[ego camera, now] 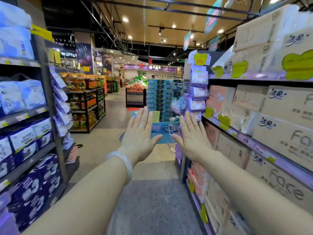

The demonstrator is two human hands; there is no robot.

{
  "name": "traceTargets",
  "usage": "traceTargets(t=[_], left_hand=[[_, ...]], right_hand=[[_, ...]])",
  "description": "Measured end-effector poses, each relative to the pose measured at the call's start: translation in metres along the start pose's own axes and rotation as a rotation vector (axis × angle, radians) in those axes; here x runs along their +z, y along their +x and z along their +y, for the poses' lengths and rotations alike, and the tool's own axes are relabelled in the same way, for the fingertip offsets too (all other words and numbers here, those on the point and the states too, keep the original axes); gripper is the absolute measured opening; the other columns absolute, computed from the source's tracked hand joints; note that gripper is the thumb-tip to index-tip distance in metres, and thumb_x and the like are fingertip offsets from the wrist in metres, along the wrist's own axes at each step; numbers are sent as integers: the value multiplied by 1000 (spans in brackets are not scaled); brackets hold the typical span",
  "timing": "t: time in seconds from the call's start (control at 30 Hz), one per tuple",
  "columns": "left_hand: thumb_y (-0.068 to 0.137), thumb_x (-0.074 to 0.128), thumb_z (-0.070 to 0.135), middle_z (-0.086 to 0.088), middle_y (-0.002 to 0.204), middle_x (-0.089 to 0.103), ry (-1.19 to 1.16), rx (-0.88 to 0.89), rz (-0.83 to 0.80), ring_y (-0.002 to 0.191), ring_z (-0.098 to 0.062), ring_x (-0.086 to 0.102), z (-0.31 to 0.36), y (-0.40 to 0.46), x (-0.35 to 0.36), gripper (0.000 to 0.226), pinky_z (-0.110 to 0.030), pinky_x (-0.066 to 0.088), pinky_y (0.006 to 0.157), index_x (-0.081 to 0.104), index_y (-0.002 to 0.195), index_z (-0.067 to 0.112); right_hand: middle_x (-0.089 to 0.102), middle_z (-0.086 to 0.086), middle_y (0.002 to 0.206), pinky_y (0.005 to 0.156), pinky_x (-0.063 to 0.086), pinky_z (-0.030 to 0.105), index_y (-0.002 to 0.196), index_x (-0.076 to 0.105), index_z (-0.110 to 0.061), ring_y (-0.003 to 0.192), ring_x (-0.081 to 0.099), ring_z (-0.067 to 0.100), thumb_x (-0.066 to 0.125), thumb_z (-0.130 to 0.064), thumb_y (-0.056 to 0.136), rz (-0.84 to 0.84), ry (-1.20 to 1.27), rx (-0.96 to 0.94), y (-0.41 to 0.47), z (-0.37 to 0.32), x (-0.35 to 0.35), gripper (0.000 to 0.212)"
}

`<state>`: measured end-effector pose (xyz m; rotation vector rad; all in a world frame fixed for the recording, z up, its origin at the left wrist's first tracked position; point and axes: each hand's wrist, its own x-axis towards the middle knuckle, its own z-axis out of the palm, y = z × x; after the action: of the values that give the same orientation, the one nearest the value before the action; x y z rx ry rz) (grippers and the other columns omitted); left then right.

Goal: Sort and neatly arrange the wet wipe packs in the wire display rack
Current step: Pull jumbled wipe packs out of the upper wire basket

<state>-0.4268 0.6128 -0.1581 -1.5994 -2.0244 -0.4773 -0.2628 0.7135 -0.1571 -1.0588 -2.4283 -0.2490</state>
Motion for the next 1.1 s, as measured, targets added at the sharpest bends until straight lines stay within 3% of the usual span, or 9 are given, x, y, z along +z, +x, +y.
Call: traceTargets(t=[0.27,0.6,0.8,0.97,1.1], left_hand=[[91,19,59,2,140,-35,-69,38,-125,141,-16,-25,-62,117,133,79,-36,-10,115,-14,145,12],[91,19,59,3,140,-36,-37,76,-184,123,-12,-42,-133,301,306,78,-38,-10,115,-16,145,14],[91,17,60,3,140,-33,-53,71,-189,142,-17,-24,-170,417,387,79,-40,-7,116,-15,145,13],[91,17,59,3,140,-35,-91,117,-207,128,-12,-37,-197,504,469,78,-39,-11,115,-16,145,14],[91,17,60,4,140,-35,-113,192,-205,128,-11,-36,-224,581,536,78,-39,-11,115,-16,145,14]], right_hand=[[-23,2,155,115,-8,39,146,-9,-17,142,-20,16,20,-55,93,-69,17,49,137,25,114,72],[-20,4,156,115,-9,39,147,-7,-17,143,-19,17,19,-55,93,-106,23,74,342,86,269,71],[-21,4,155,115,-10,41,146,-9,-17,142,-21,18,18,-55,93,-128,16,81,465,119,330,72],[-21,3,155,114,-12,39,147,-9,-18,143,-20,17,18,-56,93,-142,-10,117,555,145,390,71],[-22,3,155,115,-11,40,147,-9,-18,142,-22,17,18,-56,93,-130,-37,187,628,167,438,71]])
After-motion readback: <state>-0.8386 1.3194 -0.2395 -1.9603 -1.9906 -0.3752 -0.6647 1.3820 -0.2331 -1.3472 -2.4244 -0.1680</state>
